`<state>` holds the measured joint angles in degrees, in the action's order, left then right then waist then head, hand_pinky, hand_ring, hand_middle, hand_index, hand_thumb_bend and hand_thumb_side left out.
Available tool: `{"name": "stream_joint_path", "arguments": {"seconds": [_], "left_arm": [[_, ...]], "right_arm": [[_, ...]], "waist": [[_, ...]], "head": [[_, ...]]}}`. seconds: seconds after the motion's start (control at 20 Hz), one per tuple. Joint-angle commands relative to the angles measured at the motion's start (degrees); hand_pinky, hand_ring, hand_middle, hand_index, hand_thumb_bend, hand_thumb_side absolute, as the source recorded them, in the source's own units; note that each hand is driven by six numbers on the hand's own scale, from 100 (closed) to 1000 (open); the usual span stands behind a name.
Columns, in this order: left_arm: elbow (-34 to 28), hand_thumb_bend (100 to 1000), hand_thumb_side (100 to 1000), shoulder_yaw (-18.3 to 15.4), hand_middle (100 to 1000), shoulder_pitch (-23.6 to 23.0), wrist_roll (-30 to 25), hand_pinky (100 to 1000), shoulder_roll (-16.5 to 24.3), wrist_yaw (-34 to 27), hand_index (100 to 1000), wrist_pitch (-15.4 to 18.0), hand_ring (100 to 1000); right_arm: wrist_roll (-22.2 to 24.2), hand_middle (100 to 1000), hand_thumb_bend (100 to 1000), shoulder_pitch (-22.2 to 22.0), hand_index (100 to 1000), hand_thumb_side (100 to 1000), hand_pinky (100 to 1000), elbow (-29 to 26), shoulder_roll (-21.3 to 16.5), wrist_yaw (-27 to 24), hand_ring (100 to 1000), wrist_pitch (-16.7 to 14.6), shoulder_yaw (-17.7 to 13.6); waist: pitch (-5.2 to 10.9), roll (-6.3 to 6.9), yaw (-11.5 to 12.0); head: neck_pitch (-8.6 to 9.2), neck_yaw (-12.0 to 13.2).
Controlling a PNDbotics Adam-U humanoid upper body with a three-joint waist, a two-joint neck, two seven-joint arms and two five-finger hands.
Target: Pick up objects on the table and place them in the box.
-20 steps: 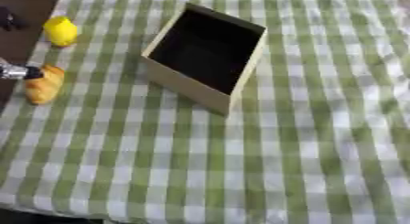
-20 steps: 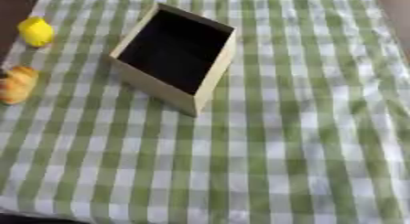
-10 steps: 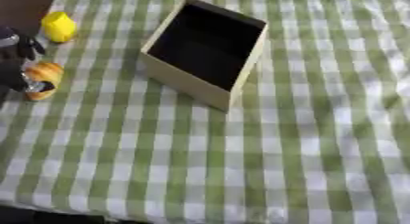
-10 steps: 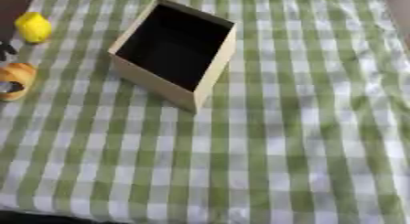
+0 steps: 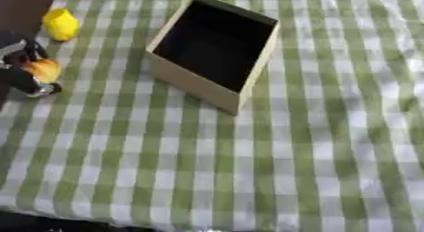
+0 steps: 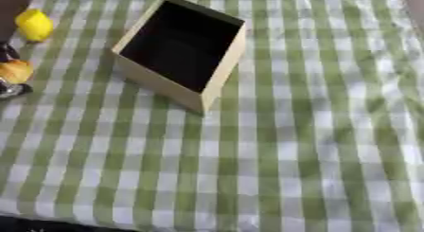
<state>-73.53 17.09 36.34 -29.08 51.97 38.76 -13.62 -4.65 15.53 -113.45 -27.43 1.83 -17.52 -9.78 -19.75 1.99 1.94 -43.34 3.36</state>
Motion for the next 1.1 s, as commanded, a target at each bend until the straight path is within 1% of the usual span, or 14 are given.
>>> {"name": "stream_joint_path", "arguments": {"seconds": [0.05,0.2,0.4,0.5,0.55,0.7,0.8,0.95,1.1], "left_arm": [[-1.59,538,384,-0.17,620,0.21,-1.54,713,1.77,1.03,791,-0.22,743],[-2.43,525,359,-0.11,589,-0.05,-1.65,694,1.8,2.35,765,-0.13,713],[-3.3,552,357,-0.18,646,-0.24,-0.69,724,2.0,5.44,815,-0.8,756],[-4.6,544,348,-0.93,655,-0.47,0.92,728,2.09,6.62,824,-1.94,763],[-5.53,519,350,-1.45,647,-0.64,1.86,723,2.09,6.79,821,-2.58,754],[-9.23,493,360,-3.53,622,-1.61,4.23,714,2.25,4.48,810,-5.1,736],[-10.62,502,378,-3.91,615,-2.43,4.36,712,2.7,2.63,801,-6.48,736],[-10.36,529,401,-3.27,623,-3.24,2.69,718,3.23,1.78,804,-7.52,749],[-8.65,541,399,-2.76,630,-3.28,1.29,724,2.99,2.97,807,-8.07,757]], "right_arm": [[0.04,731,100,0.22,894,634,908,-1.14,-0.58,-0.51,805,0.35,-0.06],[0.22,730,100,0.06,895,635,909,-1.14,-0.43,-0.58,805,0.56,-0.03],[0.31,728,100,-0.07,895,637,910,-1.14,-0.27,-0.64,805,0.82,-0.04],[0.43,728,100,-0.18,895,637,911,-1.14,-0.17,-0.66,805,0.94,-0.02],[0.47,728,100,-0.23,896,638,911,-1.14,-0.15,-0.67,806,0.98,-0.01],[0.63,727,100,-0.41,896,634,912,-1.14,-0.12,-0.65,806,1.14,-0.02],[0.72,727,100,-0.45,897,632,912,-1.14,-0.09,-0.69,806,1.19,0.0],[0.7,726,100,-0.33,897,628,912,-1.14,0.04,-0.87,806,1.12,0.01],[0.83,725,100,-0.46,898,628,913,-1.14,0.13,-1.03,807,1.06,0.1]], "waist": [[0.9,0.03,0.15],[0.87,-0.01,0.08],[0.82,-0.04,0.02],[0.78,-0.08,0.05],[0.77,-0.11,0.08],[0.73,-0.15,0.28],[0.72,-0.08,0.41],[0.75,-0.04,0.43],[0.8,-0.11,0.2]], "head": [[-0.6,0.22],[-0.66,0.31],[-0.72,0.42],[-0.75,0.32],[-0.76,0.3],[-0.77,0.26],[-0.78,0.36],[-0.78,0.58],[-0.73,0.92]]}}
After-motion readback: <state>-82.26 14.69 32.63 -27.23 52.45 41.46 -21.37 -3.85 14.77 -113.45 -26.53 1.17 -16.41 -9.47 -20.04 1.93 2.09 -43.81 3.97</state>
